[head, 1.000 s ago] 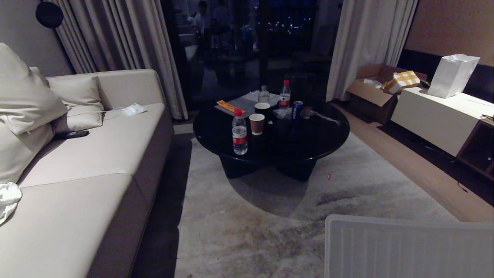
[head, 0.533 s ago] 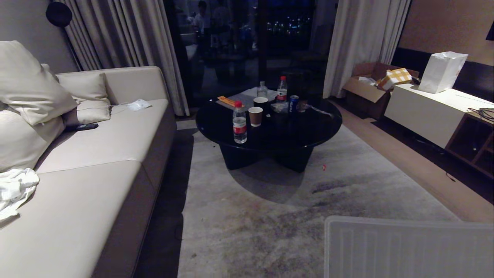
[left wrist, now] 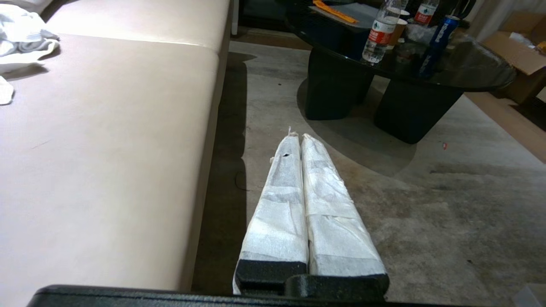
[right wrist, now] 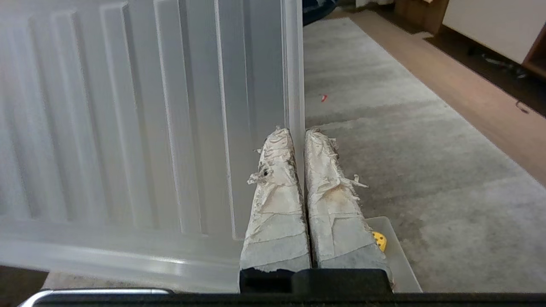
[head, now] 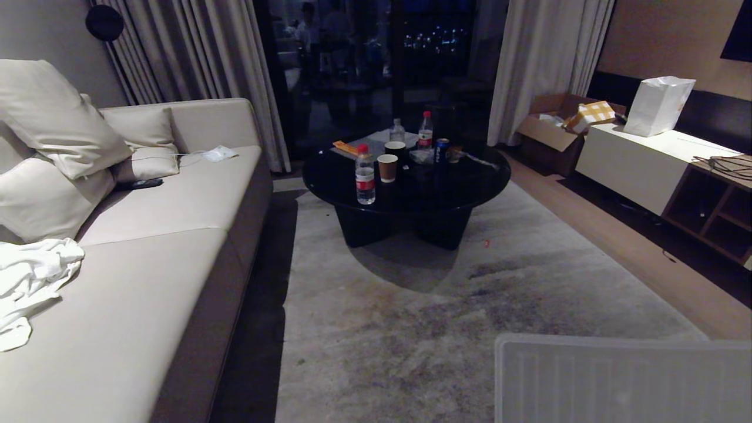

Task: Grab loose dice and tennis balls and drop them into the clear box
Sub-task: Close the lid

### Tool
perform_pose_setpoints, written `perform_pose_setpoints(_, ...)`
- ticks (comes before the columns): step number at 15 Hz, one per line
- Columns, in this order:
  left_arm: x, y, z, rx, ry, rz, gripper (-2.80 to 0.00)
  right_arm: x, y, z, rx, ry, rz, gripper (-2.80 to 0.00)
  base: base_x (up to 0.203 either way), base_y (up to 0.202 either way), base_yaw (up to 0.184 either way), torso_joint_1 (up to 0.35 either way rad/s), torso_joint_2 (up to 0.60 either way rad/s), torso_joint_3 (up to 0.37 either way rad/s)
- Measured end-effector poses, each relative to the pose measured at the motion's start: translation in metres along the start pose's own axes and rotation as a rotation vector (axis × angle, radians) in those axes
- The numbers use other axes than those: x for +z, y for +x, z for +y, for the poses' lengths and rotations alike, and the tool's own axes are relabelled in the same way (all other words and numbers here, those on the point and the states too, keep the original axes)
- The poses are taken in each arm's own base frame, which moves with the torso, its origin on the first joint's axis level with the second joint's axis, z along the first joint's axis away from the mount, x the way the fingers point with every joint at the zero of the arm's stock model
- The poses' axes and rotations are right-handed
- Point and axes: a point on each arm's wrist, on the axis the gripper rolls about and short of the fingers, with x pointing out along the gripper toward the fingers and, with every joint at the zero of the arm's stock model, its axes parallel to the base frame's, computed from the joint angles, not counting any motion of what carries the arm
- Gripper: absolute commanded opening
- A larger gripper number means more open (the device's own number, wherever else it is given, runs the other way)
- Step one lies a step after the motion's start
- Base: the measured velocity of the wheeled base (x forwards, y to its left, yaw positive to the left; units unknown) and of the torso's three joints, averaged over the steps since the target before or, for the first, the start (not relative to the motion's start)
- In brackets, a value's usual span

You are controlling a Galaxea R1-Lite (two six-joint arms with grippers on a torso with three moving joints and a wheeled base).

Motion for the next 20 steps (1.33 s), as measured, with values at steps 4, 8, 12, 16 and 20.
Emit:
perform_pose_setpoints(4, -0.0002, 0.0000, 0.0000, 0.001, 0.001, 0.002, -2.80, -0.0001, 0.0000, 0.0000, 0.000, 0.000, 0.000, -2.80, 0.000, 0.000, 0.000, 0.000, 0.00, 0.000)
perform_pose_setpoints(8, 0.0000, 0.0000, 0.0000, 0.000, 0.000, 0.000, -2.80, -0.0001, 0.0000, 0.0000, 0.000, 0.000, 0.001, -2.80, 0.000, 0.000, 0.000, 0.000, 0.00, 0.000)
perform_pose_setpoints(12, 0.0000, 0.0000, 0.0000, 0.000, -0.002, 0.000, -2.80, 0.0000, 0.0000, 0.0000, 0.001, 0.000, 0.000, -2.80, 0.000, 0.000, 0.000, 0.004, 0.01, -0.167)
perform_pose_setpoints(16, 0.0000, 0.0000, 0.0000, 0.000, -0.004, 0.000, -2.80, 0.0000, 0.0000, 0.0000, 0.000, 0.000, 0.000, -2.80, 0.000, 0.000, 0.000, 0.001, 0.00, -0.196)
perform_pose_setpoints(20, 0.0000, 0.0000, 0.0000, 0.000, -0.004, 0.000, -2.80, 0.0001, 0.0000, 0.0000, 0.000, 0.000, -0.001, -2.80, 0.000, 0.000, 0.000, 0.003, 0.00, -0.198)
